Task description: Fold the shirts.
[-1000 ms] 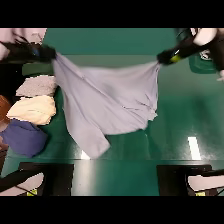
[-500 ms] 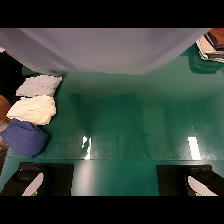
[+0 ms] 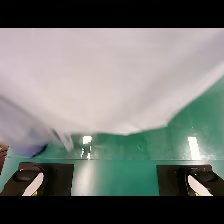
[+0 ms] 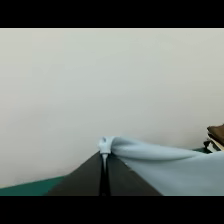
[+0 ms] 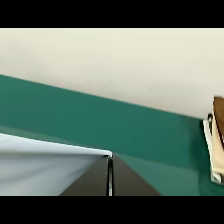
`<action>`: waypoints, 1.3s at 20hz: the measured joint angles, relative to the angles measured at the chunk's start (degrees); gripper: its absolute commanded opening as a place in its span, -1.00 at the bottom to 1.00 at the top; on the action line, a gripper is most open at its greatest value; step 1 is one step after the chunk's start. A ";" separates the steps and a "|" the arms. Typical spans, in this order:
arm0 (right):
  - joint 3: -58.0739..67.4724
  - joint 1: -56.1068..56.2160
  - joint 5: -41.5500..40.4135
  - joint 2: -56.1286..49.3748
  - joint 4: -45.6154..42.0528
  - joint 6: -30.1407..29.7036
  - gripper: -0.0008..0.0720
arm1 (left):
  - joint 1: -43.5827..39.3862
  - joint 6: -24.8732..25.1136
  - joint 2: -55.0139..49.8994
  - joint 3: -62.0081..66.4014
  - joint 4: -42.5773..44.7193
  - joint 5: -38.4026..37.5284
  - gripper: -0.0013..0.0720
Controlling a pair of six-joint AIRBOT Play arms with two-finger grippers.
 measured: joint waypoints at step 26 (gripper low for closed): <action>-1.40 -6.58 5.33 -48.72 14.40 -0.68 0.08 | 3.52 3.04 -44.39 -26.75 -0.55 2.16 0.51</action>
